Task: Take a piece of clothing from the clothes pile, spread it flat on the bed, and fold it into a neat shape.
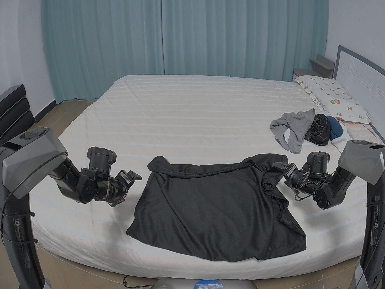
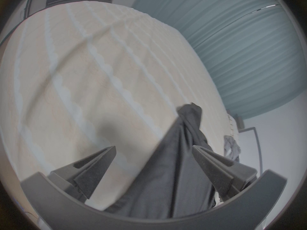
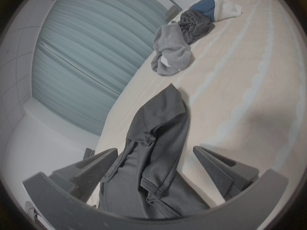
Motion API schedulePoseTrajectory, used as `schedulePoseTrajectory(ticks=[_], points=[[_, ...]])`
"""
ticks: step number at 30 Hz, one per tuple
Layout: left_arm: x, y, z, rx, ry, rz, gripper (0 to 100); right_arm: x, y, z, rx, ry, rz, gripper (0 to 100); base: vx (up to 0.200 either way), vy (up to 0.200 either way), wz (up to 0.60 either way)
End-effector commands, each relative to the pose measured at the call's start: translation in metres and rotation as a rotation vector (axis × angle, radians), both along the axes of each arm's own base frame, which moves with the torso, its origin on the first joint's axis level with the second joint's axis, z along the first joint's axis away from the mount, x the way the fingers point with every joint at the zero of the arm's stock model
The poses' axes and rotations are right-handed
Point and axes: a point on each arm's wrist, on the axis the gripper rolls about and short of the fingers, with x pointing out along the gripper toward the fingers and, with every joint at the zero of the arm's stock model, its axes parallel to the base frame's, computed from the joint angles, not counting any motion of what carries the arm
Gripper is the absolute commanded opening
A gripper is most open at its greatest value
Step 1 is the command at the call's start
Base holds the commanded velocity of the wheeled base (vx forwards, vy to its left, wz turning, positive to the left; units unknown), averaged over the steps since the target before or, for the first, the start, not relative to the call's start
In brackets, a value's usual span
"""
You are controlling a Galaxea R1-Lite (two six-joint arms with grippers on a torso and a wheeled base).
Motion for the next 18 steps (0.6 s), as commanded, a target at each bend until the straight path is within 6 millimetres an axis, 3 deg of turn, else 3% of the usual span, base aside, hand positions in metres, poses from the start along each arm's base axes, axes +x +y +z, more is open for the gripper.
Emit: schedulePoseTrajectory(ticks=[1, 5, 6, 15, 18], points=[[-0.029, -0.016, 0.016, -0.057, -0.070, -0.039, 100, 0.010, 0.006, -0.027, 0.030, 0.046, 0.025, 100, 0.000, 0.000, 0.00], [-0.029, -0.017, 0.015, -0.060, -0.068, -0.041, 100, 0.016, 0.009, -0.035, 0.029, 0.052, 0.028, 100, 0.000, 0.000, 0.00], [-0.030, -0.017, 0.015, -0.059, -0.067, -0.042, 100, 0.017, 0.009, -0.037, 0.029, 0.053, 0.028, 0, 0.000, 0.000, 0.00], [-0.030, -0.007, 0.012, -0.052, -0.060, -0.016, 100, 0.025, 0.004, -0.032, 0.039, 0.017, -0.009, 0, 0.000, 0.000, 0.00], [-0.039, -0.005, 0.003, -0.041, -0.019, -0.019, 100, 0.039, -0.015, -0.018, 0.020, -0.068, -0.134, 0, 0.000, 0.000, 0.00]])
